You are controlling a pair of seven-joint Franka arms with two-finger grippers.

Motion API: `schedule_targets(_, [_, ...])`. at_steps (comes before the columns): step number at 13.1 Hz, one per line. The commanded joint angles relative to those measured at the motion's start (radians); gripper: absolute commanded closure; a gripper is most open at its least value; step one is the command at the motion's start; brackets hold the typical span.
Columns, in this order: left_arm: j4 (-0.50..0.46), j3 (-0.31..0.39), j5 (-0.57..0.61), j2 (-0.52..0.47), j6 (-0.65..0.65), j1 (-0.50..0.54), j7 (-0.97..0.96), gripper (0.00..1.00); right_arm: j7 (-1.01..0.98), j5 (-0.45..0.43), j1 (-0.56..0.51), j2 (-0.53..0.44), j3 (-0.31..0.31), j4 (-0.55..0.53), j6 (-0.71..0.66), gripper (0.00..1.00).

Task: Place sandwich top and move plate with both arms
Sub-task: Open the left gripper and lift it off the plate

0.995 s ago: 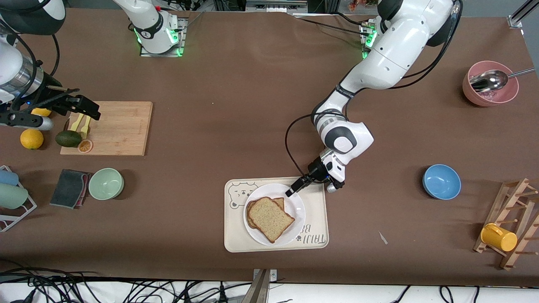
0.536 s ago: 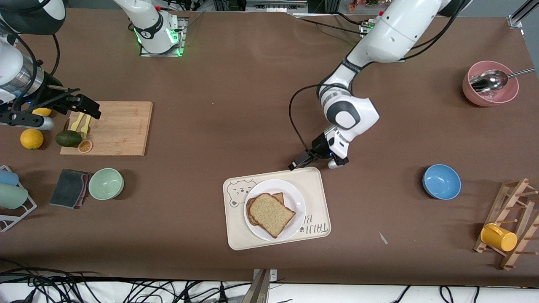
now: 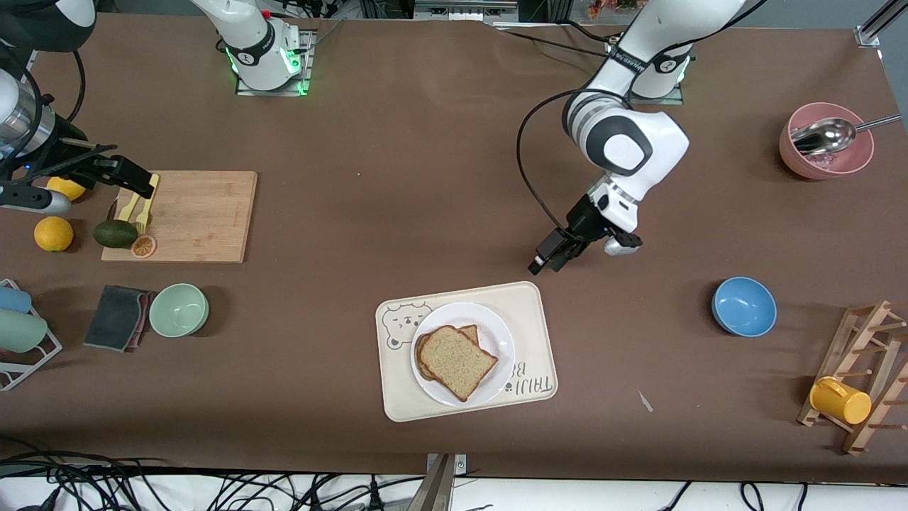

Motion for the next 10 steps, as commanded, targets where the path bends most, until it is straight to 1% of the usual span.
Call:
schedule_targets(1, [-0.081,-0.084,0.063,-0.070,-0.051,0.080,0.039,0.00,0.001,-0.015,-0.005,-0.008,-0.006,0.009,-0.018,0.00])
schedule_targets(2, [-0.116,-0.090,0.142,-0.076,-0.135,0.098,0.038,0.00,-0.006,-0.013,-0.005,-0.008,-0.014,0.009,-0.019,0.00])
schedule_targets(4, [-0.156,-0.091,0.290,-0.116,-0.418,0.203,-0.005,0.00,-0.004,-0.012,-0.005,-0.008,-0.014,0.009,-0.013,0.00])
schedule_targets(5, [-0.156,-0.089,0.421,-0.129,-0.454,0.219,-0.124,0.00,-0.004,-0.012,-0.005,-0.008,-0.012,0.011,-0.012,0.00])
schedule_targets(7, [-0.147,-0.087,0.792,-0.138,-0.470,0.250,-0.407,0.00,-0.006,-0.004,-0.005,-0.008,-0.014,0.012,-0.010,0.00])
schedule_targets(8, [-0.137,-0.087,0.930,-0.150,-0.503,0.259,-0.523,0.00,-0.006,-0.004,-0.005,-0.008,-0.014,0.023,-0.018,0.00])
schedule_targets(10, [-0.139,-0.075,1.144,-0.184,-0.543,0.288,-0.652,0.00,-0.004,-0.004,-0.005,-0.008,-0.015,0.029,-0.021,0.00])
